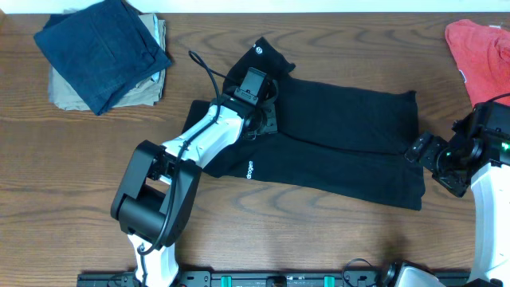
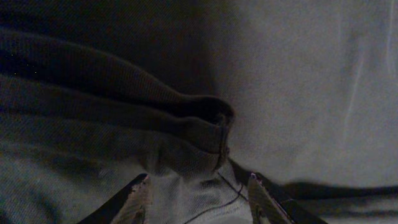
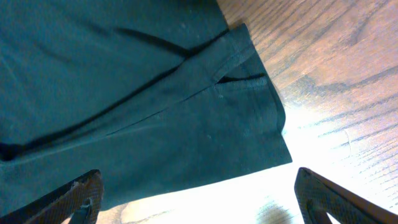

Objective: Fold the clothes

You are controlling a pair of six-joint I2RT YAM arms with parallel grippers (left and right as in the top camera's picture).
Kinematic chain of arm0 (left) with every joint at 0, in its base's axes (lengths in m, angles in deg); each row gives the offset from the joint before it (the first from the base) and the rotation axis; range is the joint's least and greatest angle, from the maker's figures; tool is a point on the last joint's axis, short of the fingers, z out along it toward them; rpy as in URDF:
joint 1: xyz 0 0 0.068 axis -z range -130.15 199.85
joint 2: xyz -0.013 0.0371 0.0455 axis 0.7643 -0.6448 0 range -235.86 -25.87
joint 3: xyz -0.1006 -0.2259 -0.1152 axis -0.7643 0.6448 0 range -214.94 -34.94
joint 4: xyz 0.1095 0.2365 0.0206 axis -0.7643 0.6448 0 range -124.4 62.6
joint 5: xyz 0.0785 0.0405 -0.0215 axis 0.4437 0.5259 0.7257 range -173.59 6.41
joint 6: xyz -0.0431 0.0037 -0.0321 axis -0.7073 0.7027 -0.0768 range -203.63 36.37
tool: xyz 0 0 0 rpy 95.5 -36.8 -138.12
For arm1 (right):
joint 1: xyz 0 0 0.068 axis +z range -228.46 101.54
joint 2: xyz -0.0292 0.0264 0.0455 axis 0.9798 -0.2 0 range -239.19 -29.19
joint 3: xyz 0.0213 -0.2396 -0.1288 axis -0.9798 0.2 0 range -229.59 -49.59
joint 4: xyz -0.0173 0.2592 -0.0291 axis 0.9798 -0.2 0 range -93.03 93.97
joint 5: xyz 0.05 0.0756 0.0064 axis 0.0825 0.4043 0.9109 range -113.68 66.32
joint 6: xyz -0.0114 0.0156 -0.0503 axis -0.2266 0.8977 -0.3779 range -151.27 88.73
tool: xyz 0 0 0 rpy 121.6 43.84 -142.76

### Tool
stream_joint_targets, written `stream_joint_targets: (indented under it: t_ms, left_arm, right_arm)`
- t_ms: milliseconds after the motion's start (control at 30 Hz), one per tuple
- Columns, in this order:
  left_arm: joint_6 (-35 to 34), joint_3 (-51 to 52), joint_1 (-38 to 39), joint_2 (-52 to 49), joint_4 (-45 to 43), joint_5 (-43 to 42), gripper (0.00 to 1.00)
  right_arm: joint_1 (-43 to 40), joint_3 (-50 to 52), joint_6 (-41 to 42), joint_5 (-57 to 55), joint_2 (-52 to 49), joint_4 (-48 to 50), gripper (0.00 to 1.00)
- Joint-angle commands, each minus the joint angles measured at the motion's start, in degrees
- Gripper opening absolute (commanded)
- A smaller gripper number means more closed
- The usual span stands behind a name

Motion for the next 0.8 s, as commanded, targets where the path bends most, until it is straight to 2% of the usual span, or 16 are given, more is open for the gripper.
stream_joint_targets:
  t_ms: [0,133,300,500,567,700,767]
  left_arm:
    - [4.9,-0.11,-0.13,-0.63,0.37,0.68,0.5]
    - [5.03,-1.11,-0.98,1.97,5.35,0.7,0.46]
    - [5.01,-1.14,-3.23,7.3,9.81,0.72,0.45]
    - [5.03,-1.07,-4.79,4.52,10.23,0.72,0.37]
    - [5.09,-1.07,-4.81,2.34,10.27,0.72,0.34]
    - [6.51,-1.07,-5.88,-0.9,10.62,0.72,0.27]
    - [6.51,-1.07,-6.93,-1.14,11.41,0.74,0.26]
  right_arm:
    - [0.55,-0.07,-0.7,0.17,-0.07,-0.02,0.96]
    - [0.55,-0.07,-0.98,0.15,-0.07,-0.35,0.96]
    - [0.55,-0.07,-1.11,0.15,-0.07,-0.24,0.96]
    - [0.55,-0.07,-1.09,0.2,-0.07,0.35,0.94]
    - [0.55,-0.07,-1.09,0.2,-0.07,0.26,0.85]
    - [0.55,0.11,-1.09,0.44,-0.07,0.04,0.55]
    - [0.63,0.74,-1.09,1.46,-0.07,0.07,0.45]
